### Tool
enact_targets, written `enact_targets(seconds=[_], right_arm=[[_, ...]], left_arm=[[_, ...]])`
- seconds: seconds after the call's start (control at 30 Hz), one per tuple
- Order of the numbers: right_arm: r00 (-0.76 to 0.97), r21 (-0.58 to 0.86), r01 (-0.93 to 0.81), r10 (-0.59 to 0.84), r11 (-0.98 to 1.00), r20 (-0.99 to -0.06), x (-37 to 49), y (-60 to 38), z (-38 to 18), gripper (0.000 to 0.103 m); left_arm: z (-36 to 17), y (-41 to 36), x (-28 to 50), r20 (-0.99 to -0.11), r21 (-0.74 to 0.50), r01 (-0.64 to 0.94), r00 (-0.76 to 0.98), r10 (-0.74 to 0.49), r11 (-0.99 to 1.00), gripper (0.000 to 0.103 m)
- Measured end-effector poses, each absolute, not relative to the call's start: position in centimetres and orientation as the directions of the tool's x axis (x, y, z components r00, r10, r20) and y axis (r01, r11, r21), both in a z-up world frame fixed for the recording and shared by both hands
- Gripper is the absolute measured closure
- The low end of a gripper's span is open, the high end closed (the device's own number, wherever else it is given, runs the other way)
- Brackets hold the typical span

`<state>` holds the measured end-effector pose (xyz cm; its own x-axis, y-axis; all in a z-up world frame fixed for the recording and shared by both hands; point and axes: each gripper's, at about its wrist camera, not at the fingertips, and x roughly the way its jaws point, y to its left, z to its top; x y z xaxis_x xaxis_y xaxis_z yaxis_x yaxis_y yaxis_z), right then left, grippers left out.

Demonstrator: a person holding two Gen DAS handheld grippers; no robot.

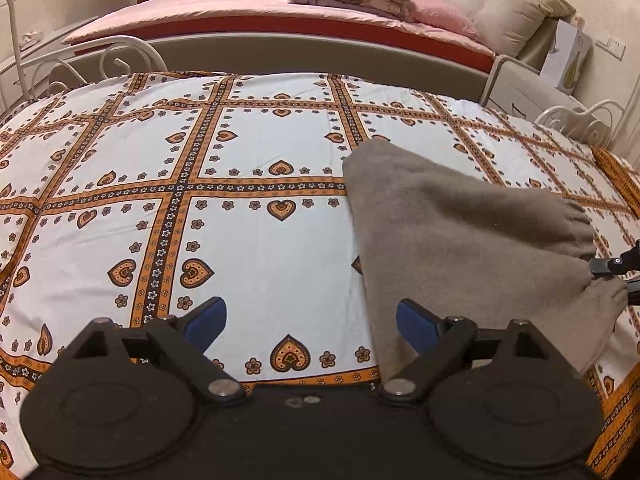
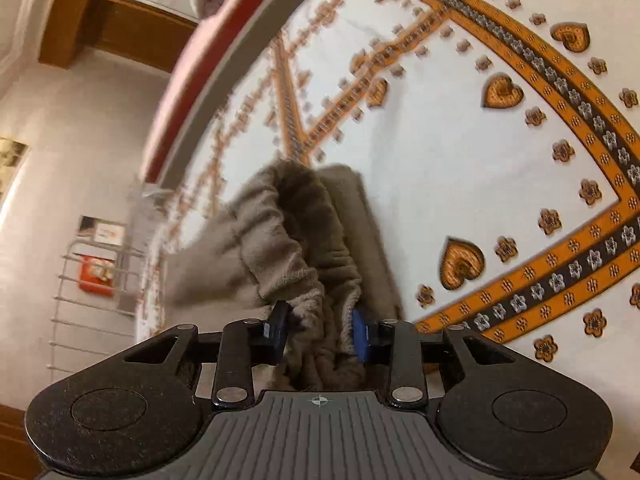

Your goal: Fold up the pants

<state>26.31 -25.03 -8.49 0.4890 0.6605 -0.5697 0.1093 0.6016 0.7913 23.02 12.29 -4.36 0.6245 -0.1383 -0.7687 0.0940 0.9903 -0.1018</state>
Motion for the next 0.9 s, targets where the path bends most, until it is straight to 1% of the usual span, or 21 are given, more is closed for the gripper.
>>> enact_targets(seconds=[0.1, 0.13, 0.17, 0.2, 0.23, 0.27, 0.33, 0.4, 0.43, 0.47, 0.53, 0.6, 0.67, 0.8, 0.83, 0.9], right_arm=[[0.471, 0.795, 0.037, 0.690, 0.606, -0.549, 26.2, -24.3, -7.7, 0.069], [0.465, 0.784, 0.018, 0.689, 0.621, -0.556, 26.4, -24.1, -7.7, 0.065], [0.451, 0.781, 0.018, 0.692, 0.625, -0.564, 26.6, -23.9, -8.1, 0.050], [0.428, 0.795, 0.020, 0.713, 0.607, -0.555, 27.1, -23.4, -8.6, 0.041], [0.413, 0.815, 0.015, 0.738, 0.580, -0.533, 27.5, -23.2, -9.1, 0.028], [0.414, 0.829, 0.005, 0.753, 0.559, -0.511, 27.7, -23.0, -9.4, 0.020], [0.405, 0.846, -0.026, 0.779, 0.533, -0.478, 28.4, -22.5, -9.6, 0.011], [0.401, 0.838, -0.053, 0.780, 0.543, -0.480, 28.9, -21.9, -9.8, 0.011], [0.409, 0.836, -0.055, 0.776, 0.546, -0.480, 29.0, -21.7, -9.7, 0.012], [0.427, 0.833, -0.046, 0.765, 0.551, -0.482, 28.9, -21.8, -9.6, 0.027], [0.412, 0.801, -0.040, 0.741, 0.597, -0.531, 29.1, -21.4, -9.4, 0.067], [0.402, 0.793, -0.054, 0.740, 0.606, -0.538, 29.4, -21.1, -9.5, 0.067], [0.410, 0.786, -0.078, 0.738, 0.614, -0.536, 29.1, -21.0, -8.7, 0.071], [0.469, 0.783, -0.106, 0.725, 0.613, -0.504, 27.9, -22.6, -6.8, 0.073], [0.480, 0.777, -0.098, 0.714, 0.622, -0.510, 27.9, -23.1, -7.0, 0.073], [0.449, 0.766, -0.037, 0.696, 0.641, -0.560, 28.4, -23.9, -8.9, 0.072]], left_arm=[[-4.4, 12.1, 23.2, -0.769, -0.095, 0.095, 0.625, -0.133, 0.991, 0.018], [-4.5, 12.1, 23.3, -0.771, -0.097, 0.094, 0.622, -0.135, 0.991, 0.018], [-4.5, 12.0, 23.3, -0.772, -0.098, 0.094, 0.621, -0.135, 0.991, 0.018], [-4.5, 11.9, 23.3, -0.773, -0.096, 0.095, 0.619, -0.135, 0.991, 0.018], [-4.6, 11.8, 23.3, -0.775, -0.093, 0.098, 0.618, -0.134, 0.991, 0.018], [-4.6, 11.7, 23.3, -0.776, -0.090, 0.101, 0.616, -0.133, 0.991, 0.018], [-4.7, 11.7, 23.3, -0.779, -0.085, 0.106, 0.613, -0.132, 0.991, 0.018], [-4.7, 11.7, 23.2, -0.781, -0.080, 0.107, 0.611, -0.130, 0.991, 0.018], [-4.7, 11.7, 23.2, -0.781, -0.080, 0.107, 0.611, -0.129, 0.991, 0.018], [-4.7, 11.8, 23.2, -0.781, -0.081, 0.105, 0.611, -0.128, 0.991, 0.018], [-4.7, 12.0, 23.2, -0.781, -0.082, 0.101, 0.611, -0.127, 0.991, 0.018], [-4.7, 12.1, 23.2, -0.781, -0.085, 0.097, 0.612, -0.127, 0.992, 0.018], [-4.7, 12.1, 23.2, -0.779, -0.089, 0.097, 0.613, -0.130, 0.991, 0.018], [-4.6, 11.8, 23.3, -0.774, -0.097, 0.108, 0.617, -0.143, 0.989, 0.018], [-4.6, 11.7, 23.4, -0.773, -0.095, 0.112, 0.618, -0.144, 0.989, 0.017], [-4.7, 11.4, 23.5, -0.774, -0.093, 0.119, 0.616, -0.147, 0.989, 0.017]])
